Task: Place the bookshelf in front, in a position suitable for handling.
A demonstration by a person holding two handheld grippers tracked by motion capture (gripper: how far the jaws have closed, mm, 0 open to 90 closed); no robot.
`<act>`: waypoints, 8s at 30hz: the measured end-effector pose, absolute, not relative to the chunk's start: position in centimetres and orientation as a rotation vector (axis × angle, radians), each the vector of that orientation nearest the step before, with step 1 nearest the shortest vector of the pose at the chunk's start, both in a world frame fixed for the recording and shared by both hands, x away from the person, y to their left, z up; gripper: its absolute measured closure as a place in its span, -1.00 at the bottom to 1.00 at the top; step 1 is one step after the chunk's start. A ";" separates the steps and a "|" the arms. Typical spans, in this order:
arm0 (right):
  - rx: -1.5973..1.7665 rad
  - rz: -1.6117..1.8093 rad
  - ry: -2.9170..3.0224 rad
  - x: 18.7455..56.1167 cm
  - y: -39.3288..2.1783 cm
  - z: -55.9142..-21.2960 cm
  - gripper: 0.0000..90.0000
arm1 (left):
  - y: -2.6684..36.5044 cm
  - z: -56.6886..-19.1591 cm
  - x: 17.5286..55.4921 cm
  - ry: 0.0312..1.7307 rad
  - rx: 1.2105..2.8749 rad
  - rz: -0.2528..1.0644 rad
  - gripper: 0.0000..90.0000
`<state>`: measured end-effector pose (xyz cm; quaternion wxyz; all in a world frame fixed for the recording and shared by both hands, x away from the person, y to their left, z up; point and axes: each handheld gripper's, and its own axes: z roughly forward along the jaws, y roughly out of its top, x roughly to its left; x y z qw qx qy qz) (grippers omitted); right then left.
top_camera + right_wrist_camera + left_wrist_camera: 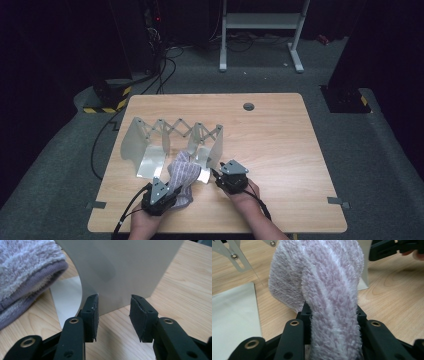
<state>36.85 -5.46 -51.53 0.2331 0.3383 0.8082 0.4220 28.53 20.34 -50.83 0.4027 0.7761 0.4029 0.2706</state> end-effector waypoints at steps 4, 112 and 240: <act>0.907 1.167 2.242 37.1 -4.7 -51.6 0.30 | 20.2 -50.9 28.3 1.007 1.975 0.665 0.44; 1.028 1.099 2.133 33.9 -11.8 -51.6 0.26 | 12.4 -50.2 31.7 0.850 2.041 0.480 0.43; 0.997 1.164 2.202 36.4 -5.9 -51.8 0.28 | 13.8 -41.5 36.3 0.659 1.940 0.796 0.48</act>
